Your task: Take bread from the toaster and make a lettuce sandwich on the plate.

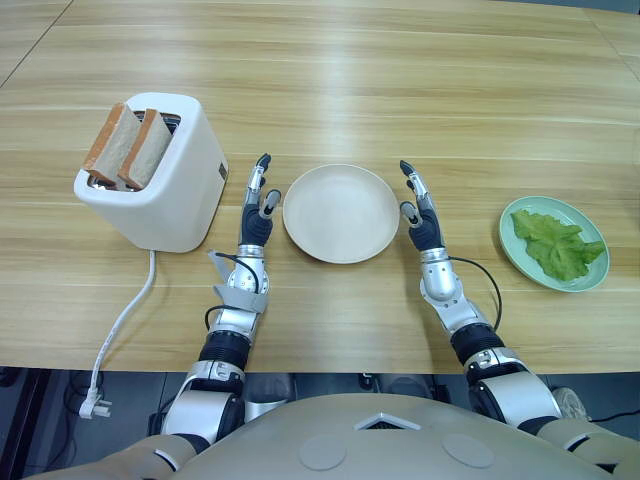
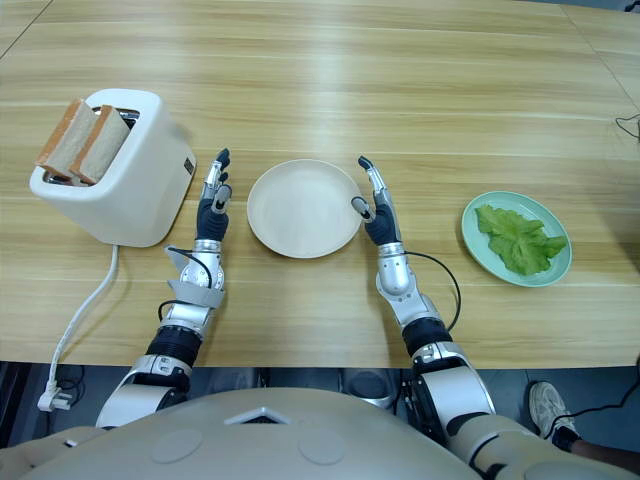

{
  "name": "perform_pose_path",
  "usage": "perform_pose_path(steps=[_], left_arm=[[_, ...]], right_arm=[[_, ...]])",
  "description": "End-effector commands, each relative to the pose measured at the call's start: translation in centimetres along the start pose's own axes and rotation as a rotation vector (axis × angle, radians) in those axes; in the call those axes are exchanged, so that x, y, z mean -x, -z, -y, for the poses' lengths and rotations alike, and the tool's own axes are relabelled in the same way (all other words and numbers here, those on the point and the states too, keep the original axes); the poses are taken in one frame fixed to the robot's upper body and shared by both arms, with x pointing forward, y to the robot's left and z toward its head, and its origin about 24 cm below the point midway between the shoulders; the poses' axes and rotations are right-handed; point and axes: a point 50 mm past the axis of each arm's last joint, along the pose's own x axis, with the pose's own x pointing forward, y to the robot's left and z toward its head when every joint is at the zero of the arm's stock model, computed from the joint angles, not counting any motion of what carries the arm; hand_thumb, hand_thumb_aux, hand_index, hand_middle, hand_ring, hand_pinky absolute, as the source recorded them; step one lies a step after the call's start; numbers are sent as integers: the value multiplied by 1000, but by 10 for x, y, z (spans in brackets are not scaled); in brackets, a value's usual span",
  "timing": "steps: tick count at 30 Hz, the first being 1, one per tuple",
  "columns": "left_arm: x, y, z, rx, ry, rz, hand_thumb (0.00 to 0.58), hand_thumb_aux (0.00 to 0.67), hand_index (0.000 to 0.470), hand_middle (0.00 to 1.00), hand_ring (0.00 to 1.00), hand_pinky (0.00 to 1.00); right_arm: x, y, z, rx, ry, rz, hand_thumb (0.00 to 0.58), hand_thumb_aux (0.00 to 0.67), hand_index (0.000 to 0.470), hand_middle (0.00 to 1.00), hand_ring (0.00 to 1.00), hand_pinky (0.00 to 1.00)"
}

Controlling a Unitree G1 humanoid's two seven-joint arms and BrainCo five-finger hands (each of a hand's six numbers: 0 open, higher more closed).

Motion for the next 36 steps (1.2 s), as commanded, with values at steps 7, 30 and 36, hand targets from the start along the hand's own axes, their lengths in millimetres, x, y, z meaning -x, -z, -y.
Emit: perform_pose_path(steps=[7,30,36], left_arm=[[1,3,1,69,54,-25,0,0,0,0,0,0],[33,-90,-241,-1147,-486,78,0,0,0,0,0,0],[27,-55,-282,-1184,-490,-127,0,0,0,0,0,0]], right_arm=[[0,1,1,17,5,3,0,0,0,0,0,0],[0,-3,-1,80,-16,44,0,0,0,0,0,0],[-1,-3,-2,97,-14,51,0,0,0,0,0,0]])
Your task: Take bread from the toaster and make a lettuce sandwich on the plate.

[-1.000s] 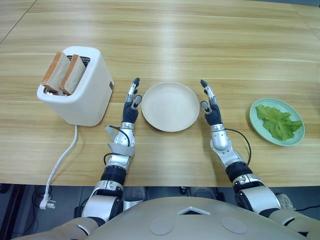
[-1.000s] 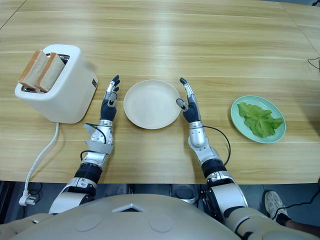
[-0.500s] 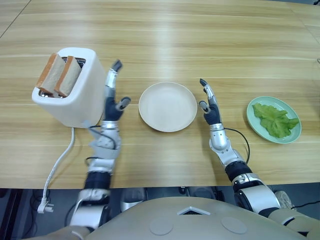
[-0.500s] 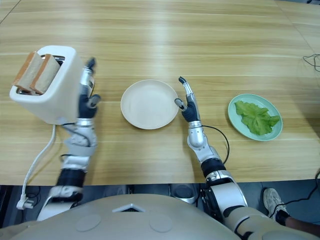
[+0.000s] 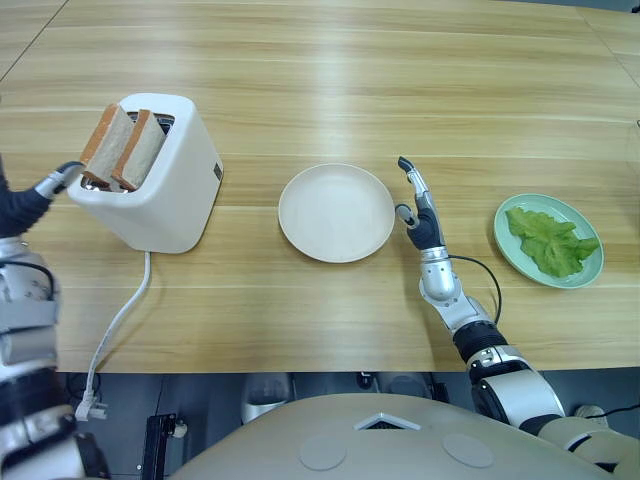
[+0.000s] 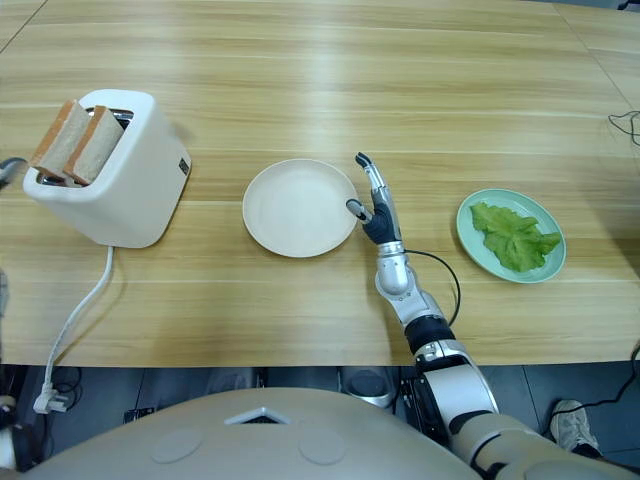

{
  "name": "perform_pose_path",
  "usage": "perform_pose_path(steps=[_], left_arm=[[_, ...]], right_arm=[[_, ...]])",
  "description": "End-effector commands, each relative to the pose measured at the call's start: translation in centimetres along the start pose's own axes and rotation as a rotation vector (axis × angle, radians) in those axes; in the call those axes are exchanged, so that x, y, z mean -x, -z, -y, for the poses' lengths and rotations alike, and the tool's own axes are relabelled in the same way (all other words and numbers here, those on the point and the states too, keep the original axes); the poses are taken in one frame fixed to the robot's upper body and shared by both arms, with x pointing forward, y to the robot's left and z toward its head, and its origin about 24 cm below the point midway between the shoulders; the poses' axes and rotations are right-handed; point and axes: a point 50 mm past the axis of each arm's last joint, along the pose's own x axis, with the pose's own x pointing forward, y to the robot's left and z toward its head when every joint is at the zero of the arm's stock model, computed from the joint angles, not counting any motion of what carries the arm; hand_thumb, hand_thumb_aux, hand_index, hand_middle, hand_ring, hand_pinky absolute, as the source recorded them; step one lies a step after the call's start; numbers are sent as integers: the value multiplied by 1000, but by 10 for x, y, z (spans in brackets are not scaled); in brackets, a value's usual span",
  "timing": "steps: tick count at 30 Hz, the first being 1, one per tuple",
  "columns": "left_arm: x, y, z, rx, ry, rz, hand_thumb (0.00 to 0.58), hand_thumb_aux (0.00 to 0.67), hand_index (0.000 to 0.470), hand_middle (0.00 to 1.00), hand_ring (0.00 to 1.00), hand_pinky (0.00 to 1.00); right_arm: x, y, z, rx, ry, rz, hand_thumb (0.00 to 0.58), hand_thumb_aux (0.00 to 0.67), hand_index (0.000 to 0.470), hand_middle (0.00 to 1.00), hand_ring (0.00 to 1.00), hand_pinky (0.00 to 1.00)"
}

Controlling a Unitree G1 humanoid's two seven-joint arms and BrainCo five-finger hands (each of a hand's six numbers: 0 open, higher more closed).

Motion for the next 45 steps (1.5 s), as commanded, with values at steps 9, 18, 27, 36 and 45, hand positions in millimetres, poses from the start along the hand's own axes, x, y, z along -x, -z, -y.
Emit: perform_pose_path(steps=[9,18,27,36,45], left_arm=[[4,15,57,-64,223,-67,0,0,0,0,0,0],[9,-1,74,-49,328,11,0,0,0,0,0,0],[8,-16,80,-26,385,105,349,247,170,0,0,0],[11,-28,91,12,421,146,580,670,460,0,0,0],[1,-24,79,126,303,76,580,670,460,1000,1000,1000]], right_arm=[[0,3,0,30,-1,-8,0,0,0,0,0,0],[-1,3,3,43,7,-5,0,0,0,0,0,0],[-1,3,4,61,10,1,0,0,0,0,0,0],[-2,3,4,75,13,6,0,0,0,0,0,0],[-3,3,6,80,26,4,0,0,0,0,0,0]])
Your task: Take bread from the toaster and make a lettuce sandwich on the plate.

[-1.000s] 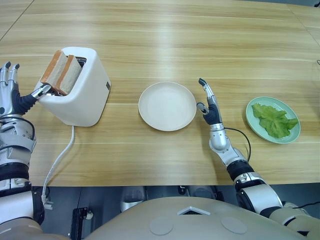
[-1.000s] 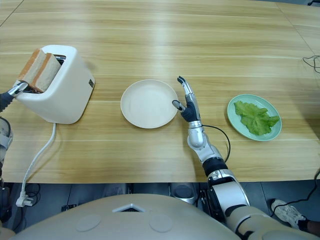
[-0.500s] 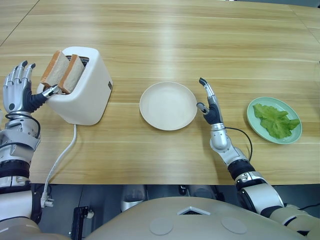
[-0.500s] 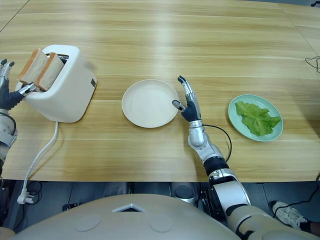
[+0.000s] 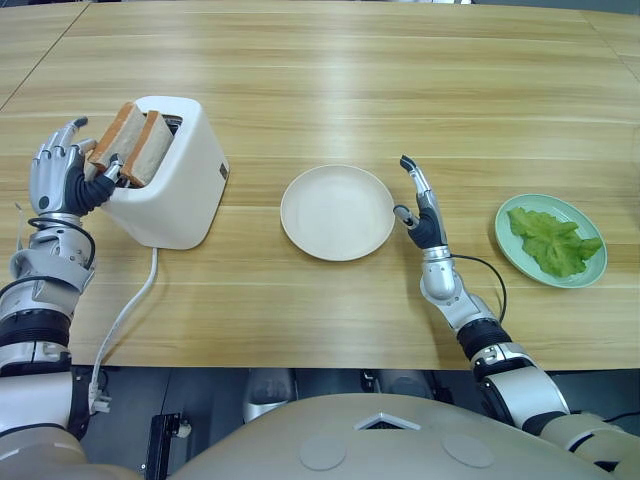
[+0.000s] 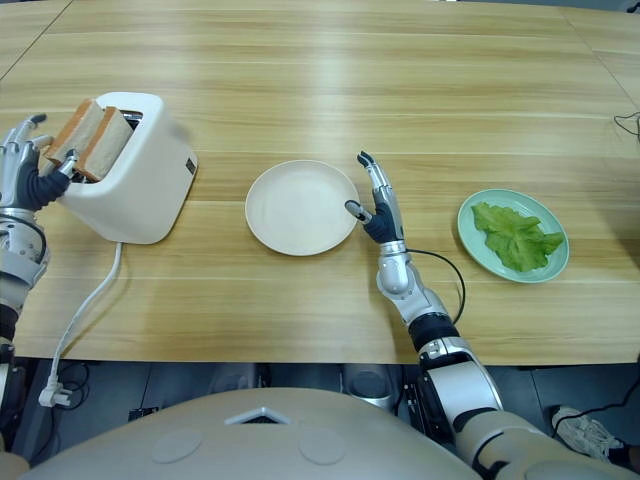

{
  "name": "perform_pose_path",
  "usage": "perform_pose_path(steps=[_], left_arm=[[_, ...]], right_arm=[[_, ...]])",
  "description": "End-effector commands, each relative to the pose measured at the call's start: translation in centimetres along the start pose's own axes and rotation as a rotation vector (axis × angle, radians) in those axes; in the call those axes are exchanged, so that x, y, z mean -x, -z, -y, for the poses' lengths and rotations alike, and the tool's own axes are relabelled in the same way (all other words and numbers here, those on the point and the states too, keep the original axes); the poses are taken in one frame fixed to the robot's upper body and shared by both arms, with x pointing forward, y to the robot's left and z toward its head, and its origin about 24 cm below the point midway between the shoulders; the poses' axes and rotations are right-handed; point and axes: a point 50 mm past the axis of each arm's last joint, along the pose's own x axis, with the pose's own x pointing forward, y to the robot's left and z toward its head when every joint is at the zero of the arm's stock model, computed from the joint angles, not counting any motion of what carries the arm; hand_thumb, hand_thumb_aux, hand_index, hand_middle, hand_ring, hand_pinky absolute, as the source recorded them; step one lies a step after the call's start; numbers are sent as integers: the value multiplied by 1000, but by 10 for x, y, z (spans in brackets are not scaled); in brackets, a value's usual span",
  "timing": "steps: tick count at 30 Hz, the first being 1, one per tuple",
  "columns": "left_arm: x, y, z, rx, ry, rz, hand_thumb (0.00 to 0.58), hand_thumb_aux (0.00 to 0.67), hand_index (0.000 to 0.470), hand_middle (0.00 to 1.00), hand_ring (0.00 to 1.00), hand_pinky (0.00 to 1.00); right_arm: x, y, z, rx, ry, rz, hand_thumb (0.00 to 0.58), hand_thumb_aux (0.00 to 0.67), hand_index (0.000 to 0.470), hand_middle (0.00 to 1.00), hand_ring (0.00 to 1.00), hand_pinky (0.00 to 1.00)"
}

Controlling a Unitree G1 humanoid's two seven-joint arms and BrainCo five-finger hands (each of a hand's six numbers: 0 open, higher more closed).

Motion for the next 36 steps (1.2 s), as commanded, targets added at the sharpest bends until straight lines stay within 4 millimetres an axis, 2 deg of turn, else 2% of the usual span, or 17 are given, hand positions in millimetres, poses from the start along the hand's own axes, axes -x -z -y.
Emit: perform_pose_path(steps=[1,7,10,12,15,17,19,21,24,26,30,36], left_arm=[[4,0,3,44,-15,-12,580,670,460,1000,1000,1000],[-7,-14,-28,133,-277,24,580,670,460,1000,1000,1000],[-7,-37,-53,298,-493,82,580,670,460,1000,1000,1000],[-4,-45,-67,380,-576,94,580,670,460,1000,1000,1000],[6,-77,-91,603,-656,216,580,670,460,1000,1000,1000],[14,-114,-89,723,-554,370,580,670,460,1000,1000,1000],[24,-148,-73,843,-368,486,580,670,460,1000,1000,1000],[33,-173,-49,922,-152,550,580,670,460,1000,1000,1000],[45,-198,-10,970,119,585,580,670,460,1000,1000,1000],[50,-205,7,980,215,587,580,670,460,1000,1000,1000],[55,-223,64,968,509,551,580,670,460,1000,1000,1000],[40,-228,121,895,669,449,580,670,460,1000,1000,1000]], right_arm=[[-2,1,2,16,5,-5,0,0,0,0,0,0],[-3,2,3,23,23,-14,0,0,0,0,0,0],[-5,4,7,33,52,-25,0,0,0,0,0,0],[-7,4,9,42,65,-28,0,0,0,0,0,0],[-9,8,18,71,103,-47,0,0,0,0,0,0],[-11,10,27,103,132,-52,0,0,0,0,0,0],[-13,11,39,125,168,-50,0,0,0,0,0,0],[-14,11,51,148,203,-37,0,0,0,0,0,0],[-11,9,71,190,252,-18,0,0,0,0,0,0],[-9,8,80,211,272,-15,0,0,0,0,0,0],[6,9,116,305,340,-28,0,0,0,0,0,0],[30,20,169,512,384,-120,0,0,0,0,0,0]])
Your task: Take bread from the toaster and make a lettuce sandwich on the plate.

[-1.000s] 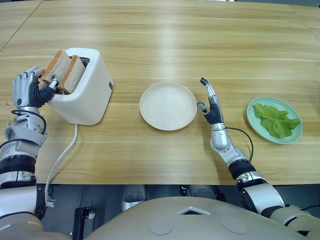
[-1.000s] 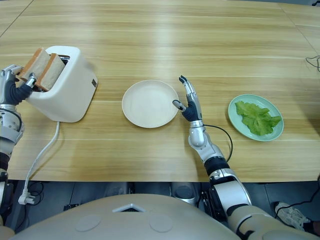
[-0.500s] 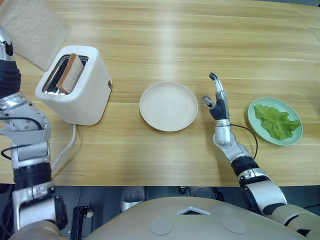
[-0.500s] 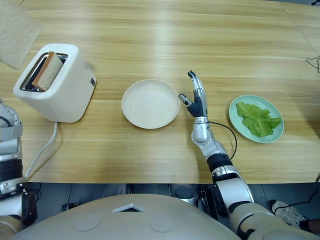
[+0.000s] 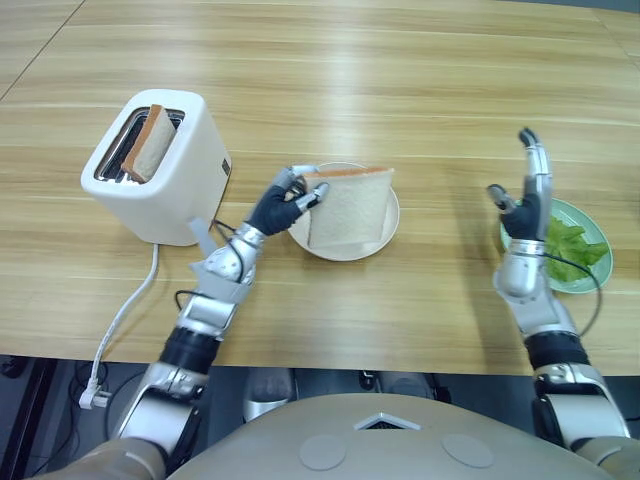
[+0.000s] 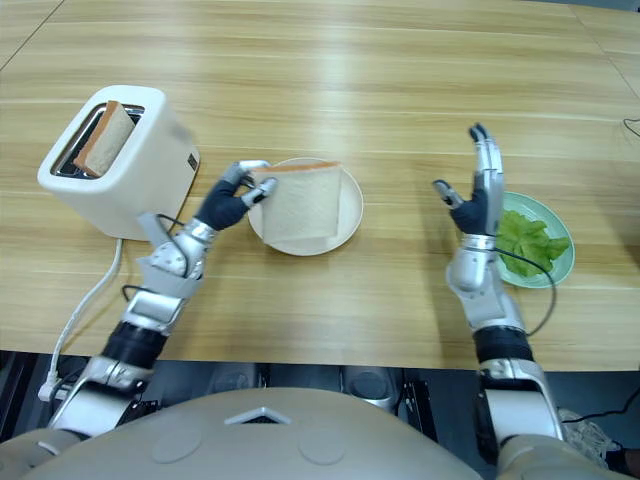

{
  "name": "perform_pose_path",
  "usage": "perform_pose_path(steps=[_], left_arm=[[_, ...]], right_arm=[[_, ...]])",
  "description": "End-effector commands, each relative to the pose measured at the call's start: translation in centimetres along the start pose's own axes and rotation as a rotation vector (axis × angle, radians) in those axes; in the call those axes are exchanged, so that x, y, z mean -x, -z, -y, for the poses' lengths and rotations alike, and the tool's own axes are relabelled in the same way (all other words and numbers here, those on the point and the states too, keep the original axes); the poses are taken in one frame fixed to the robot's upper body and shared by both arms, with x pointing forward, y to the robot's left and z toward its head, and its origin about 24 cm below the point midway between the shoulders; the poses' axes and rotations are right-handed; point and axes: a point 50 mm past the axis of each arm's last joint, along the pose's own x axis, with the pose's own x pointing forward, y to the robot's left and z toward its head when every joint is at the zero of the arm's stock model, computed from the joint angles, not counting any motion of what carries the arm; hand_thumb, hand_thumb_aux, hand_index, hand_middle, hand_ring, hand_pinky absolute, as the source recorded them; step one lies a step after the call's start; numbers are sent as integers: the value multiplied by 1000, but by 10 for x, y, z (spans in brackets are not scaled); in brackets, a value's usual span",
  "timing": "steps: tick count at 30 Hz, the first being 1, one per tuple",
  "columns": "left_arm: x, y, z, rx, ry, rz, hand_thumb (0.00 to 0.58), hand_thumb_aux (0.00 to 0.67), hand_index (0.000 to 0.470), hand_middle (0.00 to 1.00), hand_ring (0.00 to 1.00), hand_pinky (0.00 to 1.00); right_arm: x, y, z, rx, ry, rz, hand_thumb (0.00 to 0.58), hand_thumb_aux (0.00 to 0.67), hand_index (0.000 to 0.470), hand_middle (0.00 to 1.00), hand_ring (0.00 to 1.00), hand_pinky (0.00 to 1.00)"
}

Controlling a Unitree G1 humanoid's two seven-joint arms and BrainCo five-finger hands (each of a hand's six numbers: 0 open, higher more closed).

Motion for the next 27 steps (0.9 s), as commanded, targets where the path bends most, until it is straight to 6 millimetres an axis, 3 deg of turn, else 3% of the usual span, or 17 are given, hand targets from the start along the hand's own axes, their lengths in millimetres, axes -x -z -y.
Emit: perform_pose_path(steps=[1,5,9,15,19,20,21,22,27], left_arm=[[-13,30,6,-32,44,-112,580,670,460,1000,1000,1000],[-25,52,6,-51,37,-224,580,670,460,1000,1000,1000],[-26,68,1,-80,24,-334,580,670,460,1000,1000,1000],[-8,87,5,-148,81,-461,580,670,460,1000,1000,1000],[6,94,12,-326,177,-463,580,670,460,1000,1000,1000],[9,95,13,-382,196,-451,580,670,460,663,663,663],[11,95,13,-417,199,-442,425,323,222,0,0,0],[12,95,12,-451,192,-428,0,0,0,0,0,0],[8,84,-2,-607,112,-299,0,0,0,0,0,0]], right_arm=[[4,24,30,136,33,-76,0,0,0,0,0,0],[11,47,55,271,40,-147,0,0,0,0,0,0],[24,70,65,381,-22,-236,0,0,0,0,0,0],[52,95,64,509,-179,-345,0,0,0,0,0,0],[66,106,53,614,-340,-394,0,0,0,0,0,0],[69,109,50,641,-383,-403,0,0,0,0,0,0],[71,111,48,663,-417,-418,0,0,0,0,0,0],[73,114,47,685,-444,-439,0,0,0,0,0,0],[73,121,46,750,-487,-497,0,0,0,0,0,0]])
